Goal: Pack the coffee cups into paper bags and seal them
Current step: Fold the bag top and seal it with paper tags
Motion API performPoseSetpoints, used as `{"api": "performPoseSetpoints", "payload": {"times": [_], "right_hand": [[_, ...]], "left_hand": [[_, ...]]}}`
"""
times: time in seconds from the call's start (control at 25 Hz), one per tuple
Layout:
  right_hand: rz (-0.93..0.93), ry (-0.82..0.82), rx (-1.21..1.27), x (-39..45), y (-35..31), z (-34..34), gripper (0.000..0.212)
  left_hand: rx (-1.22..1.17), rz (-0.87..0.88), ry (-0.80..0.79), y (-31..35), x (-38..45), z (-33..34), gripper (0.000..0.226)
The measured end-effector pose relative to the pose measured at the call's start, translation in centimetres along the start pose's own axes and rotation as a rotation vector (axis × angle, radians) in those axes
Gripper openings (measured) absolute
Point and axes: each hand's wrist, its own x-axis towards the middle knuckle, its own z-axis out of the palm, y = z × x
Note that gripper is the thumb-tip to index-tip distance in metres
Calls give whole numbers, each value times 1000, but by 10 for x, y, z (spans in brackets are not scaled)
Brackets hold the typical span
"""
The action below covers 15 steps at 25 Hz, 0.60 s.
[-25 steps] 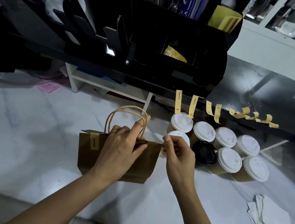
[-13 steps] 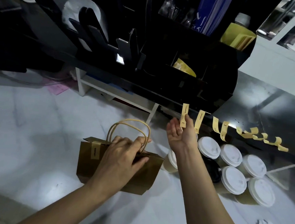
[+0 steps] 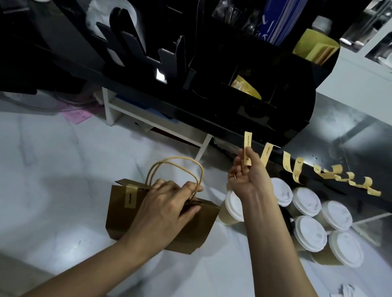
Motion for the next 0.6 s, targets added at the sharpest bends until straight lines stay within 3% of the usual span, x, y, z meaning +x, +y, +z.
{"api": "performPoseSetpoints", "payload": {"times": [0.12, 0.28, 0.6], "right_hand": [[-42, -1, -86, -23, 8, -11, 24], [-70, -42, -226, -57, 13, -29, 7], [-246, -53, -442, -104, 39, -59, 3]], "left_hand": [[5, 14, 10, -1, -1, 1, 33], [31, 65, -30, -2, 1, 3, 18], [25, 40, -44, -3, -1, 5, 16]]}}
